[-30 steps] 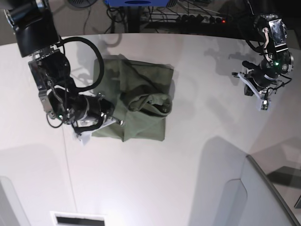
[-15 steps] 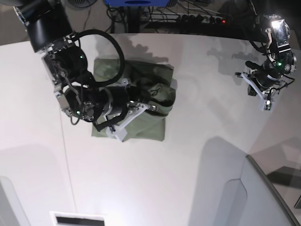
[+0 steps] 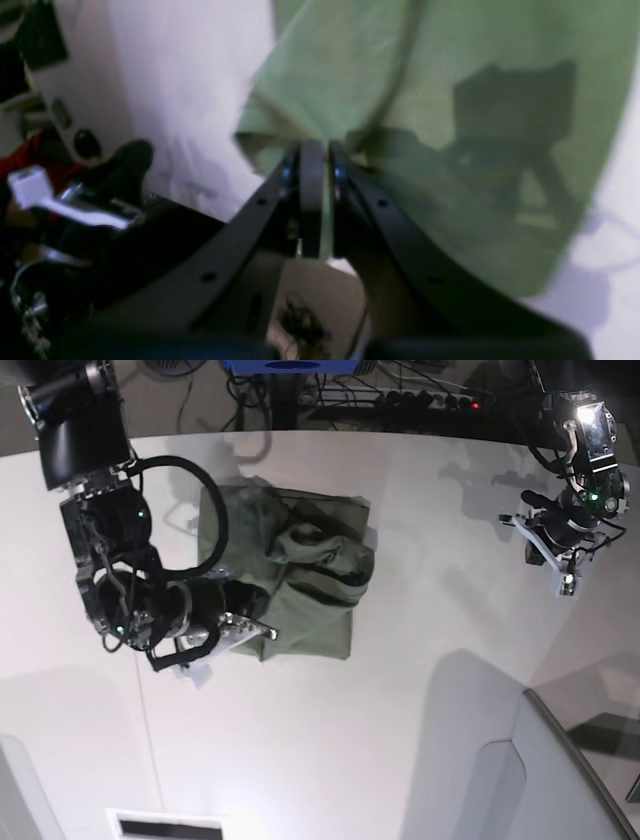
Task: Layout the t-shirt on the table in an organized manner, then fold the t-shirt properly
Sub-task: 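Press and tuck the folded layers with the right gripper, then smooth the folded shirt's edge with the right gripper and withdraw, then grasp the folded shirt's edges with both grippers, then pull the shirt corner with the left gripper to square the stack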
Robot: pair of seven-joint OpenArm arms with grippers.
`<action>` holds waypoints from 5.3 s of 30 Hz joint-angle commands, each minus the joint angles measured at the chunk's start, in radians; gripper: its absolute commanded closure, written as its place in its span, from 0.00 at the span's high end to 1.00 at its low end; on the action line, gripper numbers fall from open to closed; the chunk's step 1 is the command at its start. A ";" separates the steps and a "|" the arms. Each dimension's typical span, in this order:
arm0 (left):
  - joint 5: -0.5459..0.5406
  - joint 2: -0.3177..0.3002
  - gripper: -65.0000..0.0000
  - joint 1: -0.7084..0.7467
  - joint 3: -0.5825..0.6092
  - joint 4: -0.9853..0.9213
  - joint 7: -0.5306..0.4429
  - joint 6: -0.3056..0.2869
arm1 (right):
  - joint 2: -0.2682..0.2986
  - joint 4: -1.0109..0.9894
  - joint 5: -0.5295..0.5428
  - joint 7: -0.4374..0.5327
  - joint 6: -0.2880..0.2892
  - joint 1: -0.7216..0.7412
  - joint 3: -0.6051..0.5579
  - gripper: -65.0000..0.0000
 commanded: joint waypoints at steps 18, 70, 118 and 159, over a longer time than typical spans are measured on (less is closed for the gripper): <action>-0.007 -0.017 0.00 -0.006 -0.006 0.015 -0.017 0.006 | -0.077 -0.286 0.016 0.061 0.081 0.072 0.000 0.04; -0.007 -0.123 0.00 -0.011 0.003 -0.040 -0.063 0.006 | -0.021 -0.117 0.160 0.060 0.029 -0.112 -0.207 0.04; -0.682 0.159 0.85 -0.234 0.330 -0.430 0.001 -0.257 | 0.173 0.164 0.157 0.110 0.223 -0.220 0.150 0.04; -0.182 -0.030 0.00 -0.586 1.090 -0.542 -0.007 -0.183 | 0.200 0.124 0.157 0.112 0.227 -0.243 0.252 0.04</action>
